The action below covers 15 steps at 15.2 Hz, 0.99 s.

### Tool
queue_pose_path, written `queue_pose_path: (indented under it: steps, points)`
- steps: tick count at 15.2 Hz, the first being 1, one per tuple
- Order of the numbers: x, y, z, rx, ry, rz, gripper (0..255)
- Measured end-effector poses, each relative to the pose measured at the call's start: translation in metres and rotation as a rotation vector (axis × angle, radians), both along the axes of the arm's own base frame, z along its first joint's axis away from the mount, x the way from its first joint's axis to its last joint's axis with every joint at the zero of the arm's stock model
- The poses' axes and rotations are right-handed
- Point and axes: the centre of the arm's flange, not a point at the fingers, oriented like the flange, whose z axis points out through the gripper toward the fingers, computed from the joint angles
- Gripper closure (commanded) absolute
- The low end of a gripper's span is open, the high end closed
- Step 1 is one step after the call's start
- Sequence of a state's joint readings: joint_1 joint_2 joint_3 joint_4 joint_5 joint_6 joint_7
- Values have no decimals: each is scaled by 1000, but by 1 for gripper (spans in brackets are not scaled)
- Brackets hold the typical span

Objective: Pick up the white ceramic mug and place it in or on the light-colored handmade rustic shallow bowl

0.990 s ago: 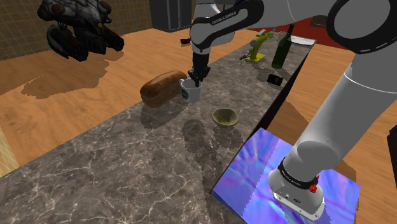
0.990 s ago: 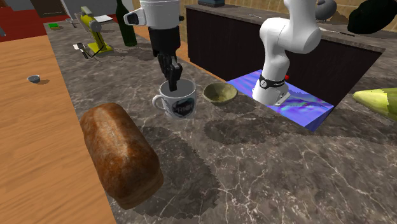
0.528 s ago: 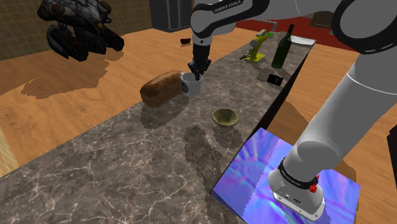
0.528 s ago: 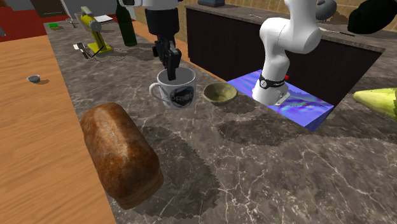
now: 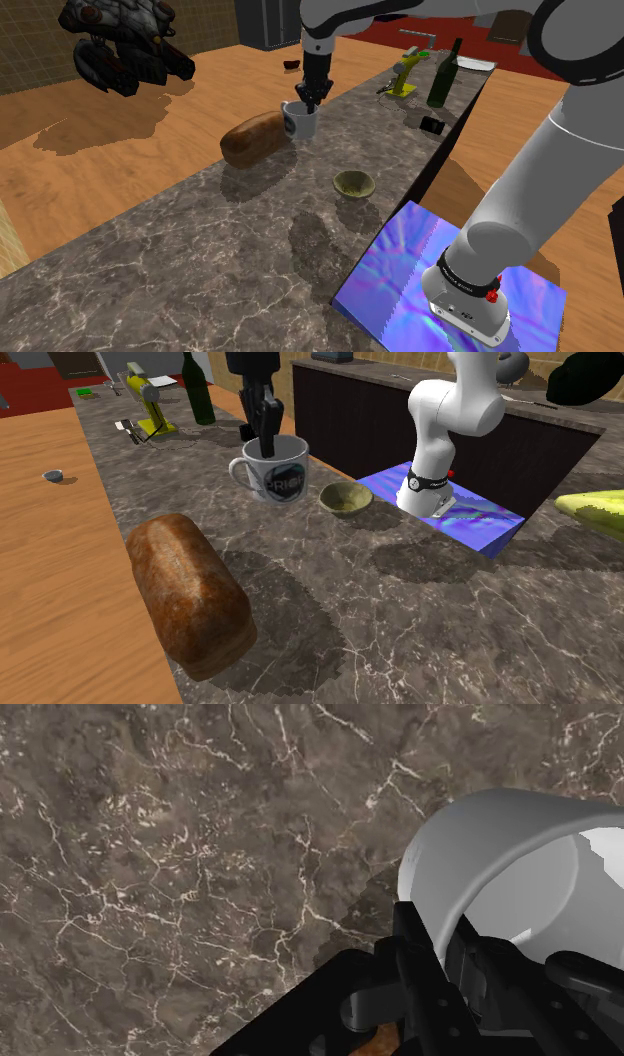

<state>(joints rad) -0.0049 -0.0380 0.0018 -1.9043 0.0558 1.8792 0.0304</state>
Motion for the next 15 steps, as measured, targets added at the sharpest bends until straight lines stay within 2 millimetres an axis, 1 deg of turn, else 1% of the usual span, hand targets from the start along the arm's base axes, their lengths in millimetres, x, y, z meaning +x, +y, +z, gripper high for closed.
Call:
queue_pose_path:
  steps: [1, 3, 7, 12, 13, 15]
  points:
    - [1, 0, 3, 0, 0, 0, 255]
    - [-14, -7, 9, 0, 0, 0, 255]
    - [-56, -24, 15, -1, 0, 0, 255]
    - [-120, -51, 28, -1, 0, -1, 255]
    - [-135, -59, 26, 0, -1, -1, 255]
    - [-156, -69, 29, 0, -1, -1, 255]
